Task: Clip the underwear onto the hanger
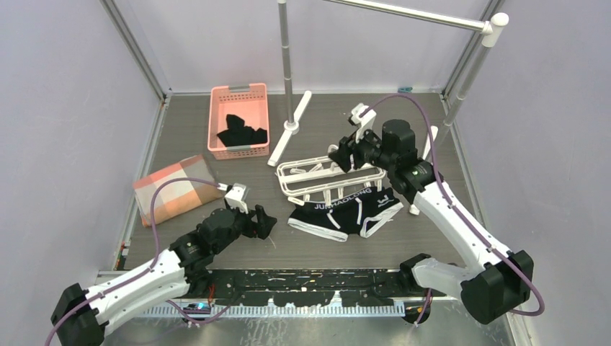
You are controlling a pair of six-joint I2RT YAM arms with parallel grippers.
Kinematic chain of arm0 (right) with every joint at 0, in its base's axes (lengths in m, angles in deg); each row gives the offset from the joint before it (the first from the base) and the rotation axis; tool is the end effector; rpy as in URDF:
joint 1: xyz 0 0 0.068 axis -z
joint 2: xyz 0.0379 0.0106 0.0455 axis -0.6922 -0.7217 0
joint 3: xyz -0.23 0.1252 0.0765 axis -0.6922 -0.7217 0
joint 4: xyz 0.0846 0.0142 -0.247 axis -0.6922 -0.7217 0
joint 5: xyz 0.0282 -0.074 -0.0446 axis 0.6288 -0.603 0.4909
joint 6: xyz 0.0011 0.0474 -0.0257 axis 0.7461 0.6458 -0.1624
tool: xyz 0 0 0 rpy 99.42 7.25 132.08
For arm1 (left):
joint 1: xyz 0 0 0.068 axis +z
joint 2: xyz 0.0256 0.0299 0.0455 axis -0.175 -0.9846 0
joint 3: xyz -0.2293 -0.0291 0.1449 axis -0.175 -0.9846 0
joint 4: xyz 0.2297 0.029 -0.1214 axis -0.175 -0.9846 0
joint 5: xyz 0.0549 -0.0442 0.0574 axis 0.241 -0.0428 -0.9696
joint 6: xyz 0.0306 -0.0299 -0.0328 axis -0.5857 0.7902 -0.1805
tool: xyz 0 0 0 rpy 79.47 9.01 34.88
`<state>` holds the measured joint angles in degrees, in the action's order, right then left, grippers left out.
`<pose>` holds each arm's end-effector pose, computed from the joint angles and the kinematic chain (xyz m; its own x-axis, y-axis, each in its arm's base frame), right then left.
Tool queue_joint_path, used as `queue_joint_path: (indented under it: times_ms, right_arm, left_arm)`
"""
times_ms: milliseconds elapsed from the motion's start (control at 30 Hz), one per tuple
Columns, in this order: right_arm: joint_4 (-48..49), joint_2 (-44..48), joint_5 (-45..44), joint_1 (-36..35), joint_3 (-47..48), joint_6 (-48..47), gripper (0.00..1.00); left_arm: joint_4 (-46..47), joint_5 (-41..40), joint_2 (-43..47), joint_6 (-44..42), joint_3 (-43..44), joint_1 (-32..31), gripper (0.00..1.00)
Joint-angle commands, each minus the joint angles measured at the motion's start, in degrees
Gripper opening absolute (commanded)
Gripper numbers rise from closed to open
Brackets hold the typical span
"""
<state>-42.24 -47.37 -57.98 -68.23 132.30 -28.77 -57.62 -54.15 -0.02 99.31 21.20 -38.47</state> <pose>0.2293 0.1183 0.3474 -0.2017 -0.2037 -0.9580 -0.7262 0.6874 0.0067 0.1047 -0.1078 0.1840 -0.5091 -0.1215 -0.8521 0.4198 0.8292 -0.3690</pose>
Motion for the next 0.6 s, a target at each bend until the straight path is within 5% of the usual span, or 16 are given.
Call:
queue_joint_path:
  times_ms: [0,233,567]
  right_arm:
    - [-3.34,0.85,15.31,-3.37,-4.05,0.31,0.6]
    - [-1.51,-7.02,1.35,-14.45,-3.85,2.89,0.55]
    - [3.23,-16.82,-18.83,-24.96,-1.82,11.21,0.5]
  left_arm:
    - [7.23,-0.03,-1.4,2.04,2.31,0.29,0.79]
    - [7.63,-2.28,-4.13,4.27,2.9,0.3,0.63]
    - [4.42,-3.15,-1.79,4.25,2.93,0.46,0.61]
